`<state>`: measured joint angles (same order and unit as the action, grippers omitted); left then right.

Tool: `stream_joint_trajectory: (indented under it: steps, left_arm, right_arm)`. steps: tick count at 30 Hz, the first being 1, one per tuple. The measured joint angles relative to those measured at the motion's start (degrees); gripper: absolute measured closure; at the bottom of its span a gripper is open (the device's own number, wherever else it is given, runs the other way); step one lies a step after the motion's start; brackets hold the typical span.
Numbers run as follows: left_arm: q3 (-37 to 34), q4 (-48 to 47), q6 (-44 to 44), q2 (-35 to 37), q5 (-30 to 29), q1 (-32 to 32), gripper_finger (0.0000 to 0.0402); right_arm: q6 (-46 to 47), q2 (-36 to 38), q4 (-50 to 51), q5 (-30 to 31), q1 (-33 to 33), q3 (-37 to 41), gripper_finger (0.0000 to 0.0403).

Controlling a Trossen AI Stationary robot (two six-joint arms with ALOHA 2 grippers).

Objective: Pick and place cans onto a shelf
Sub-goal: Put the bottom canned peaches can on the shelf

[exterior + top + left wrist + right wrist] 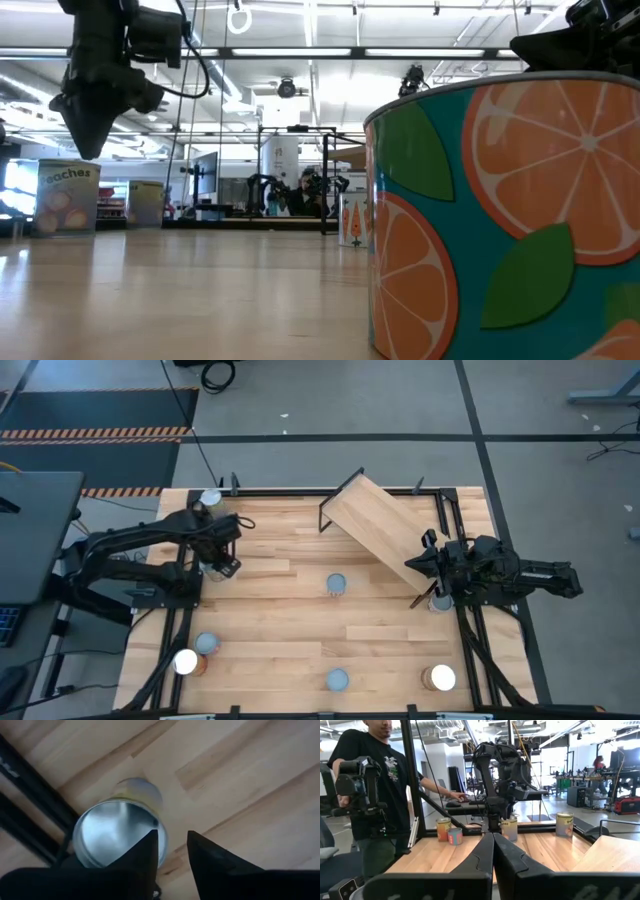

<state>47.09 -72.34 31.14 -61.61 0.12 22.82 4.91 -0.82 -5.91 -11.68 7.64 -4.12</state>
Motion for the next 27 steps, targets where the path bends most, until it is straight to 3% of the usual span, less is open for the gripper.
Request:
stream_joint_trajectory:
  steps: [27]
  left_arm:
    - [0.0, -2.3, -1.5, -2.5, 0.0, -0.6, 0.0312]
  right_arm:
    - [0.0, 0.0, 0.0, 0.0, 0.0, 0.0, 0.0392]
